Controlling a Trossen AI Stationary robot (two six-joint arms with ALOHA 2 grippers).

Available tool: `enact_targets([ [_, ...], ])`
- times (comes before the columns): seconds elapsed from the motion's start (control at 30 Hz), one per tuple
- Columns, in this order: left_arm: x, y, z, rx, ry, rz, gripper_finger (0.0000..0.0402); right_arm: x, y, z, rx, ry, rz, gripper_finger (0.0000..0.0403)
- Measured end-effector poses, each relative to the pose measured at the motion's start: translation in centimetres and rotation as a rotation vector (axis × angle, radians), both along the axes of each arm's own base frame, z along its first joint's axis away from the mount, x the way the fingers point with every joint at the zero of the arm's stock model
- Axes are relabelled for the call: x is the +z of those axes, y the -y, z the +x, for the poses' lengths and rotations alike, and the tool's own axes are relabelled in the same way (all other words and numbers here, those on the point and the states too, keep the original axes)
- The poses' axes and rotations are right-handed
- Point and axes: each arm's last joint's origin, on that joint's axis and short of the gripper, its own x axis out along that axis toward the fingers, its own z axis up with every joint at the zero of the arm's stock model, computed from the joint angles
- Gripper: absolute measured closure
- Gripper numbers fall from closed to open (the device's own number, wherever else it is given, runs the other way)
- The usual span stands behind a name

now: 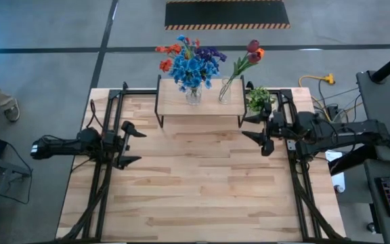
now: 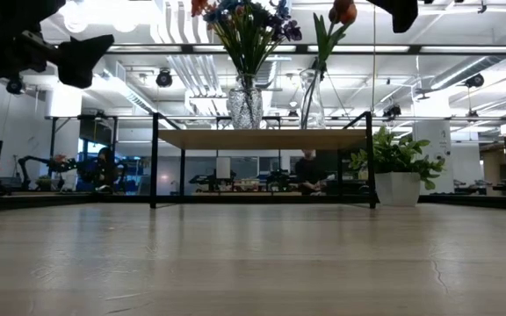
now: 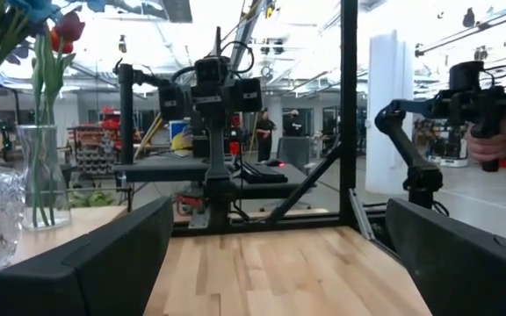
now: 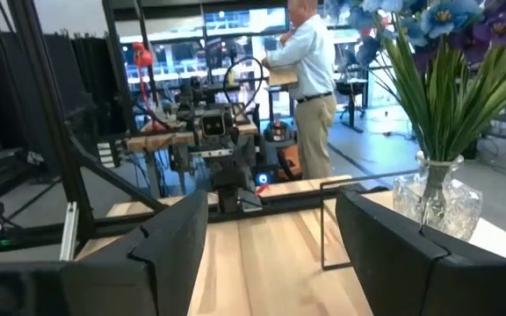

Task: Pick and place flowers into a vace then onto a shelf
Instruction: Return to Home Position

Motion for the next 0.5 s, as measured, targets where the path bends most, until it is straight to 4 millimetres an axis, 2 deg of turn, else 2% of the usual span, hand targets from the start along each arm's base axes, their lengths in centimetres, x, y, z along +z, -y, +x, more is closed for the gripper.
enact_targets([
  [0.2,-0.11,-0.06,0.1,0.02,-0.013,-0.009,0.0004,-0.91,0.02,-0.67,0.0,0.026,0.01,0.0161],
  [0.5,-0.04,-0.06,0.08,0.01,-0.012,-0.056,0.0004,-0.87,0.09,-0.94,-0.013,0.025,0.089,0.0161],
])
